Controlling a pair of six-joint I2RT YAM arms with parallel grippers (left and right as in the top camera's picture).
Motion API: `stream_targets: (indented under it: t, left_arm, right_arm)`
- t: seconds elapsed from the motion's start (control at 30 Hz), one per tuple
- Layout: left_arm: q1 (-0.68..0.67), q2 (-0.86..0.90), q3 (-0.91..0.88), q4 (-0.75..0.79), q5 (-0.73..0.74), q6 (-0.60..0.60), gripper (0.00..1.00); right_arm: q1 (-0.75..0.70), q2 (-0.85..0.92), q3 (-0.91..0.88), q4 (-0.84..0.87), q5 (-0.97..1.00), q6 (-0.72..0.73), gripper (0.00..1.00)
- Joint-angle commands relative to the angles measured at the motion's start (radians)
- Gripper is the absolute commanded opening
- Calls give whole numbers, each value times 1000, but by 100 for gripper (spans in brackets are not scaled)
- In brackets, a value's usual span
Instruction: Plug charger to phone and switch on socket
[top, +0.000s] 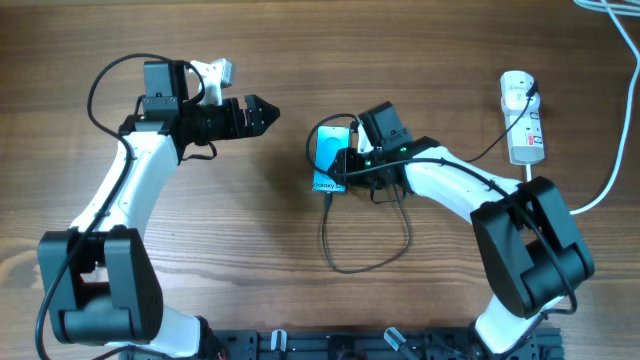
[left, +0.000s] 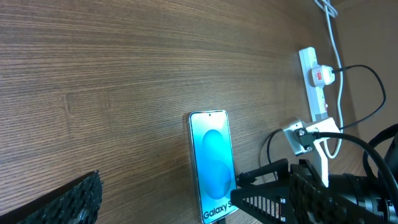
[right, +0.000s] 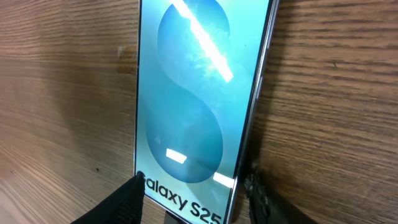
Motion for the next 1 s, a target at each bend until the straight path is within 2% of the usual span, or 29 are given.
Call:
stream_targets:
  t: [0.0,0.27,0.43,0.53,0.7,0.97]
  left_arm:
    - [-5,-14,-4,0,-10,6,100]
    - [-5,-14,-4,0,-9,6,100]
    - [-5,-14,-4,0,-10,6,100]
    - [-5,-14,-4,0,-10,6,100]
    - [-5,-14,-4,0,-9,6,100]
    - [-5,-14,-4,0,-10,6,100]
  right_arm:
    - [3,14,-8,2,23,-3,55]
    - [3,14,-8,1,29,-3,61]
    - [2,8,-8,-18,29,-7,62]
    - [-3,-13,8,-43,29,-32,66]
    - [-11,-46,86,-167,38,-85,78]
    - [-22,-51,327,-499,159,-154,85]
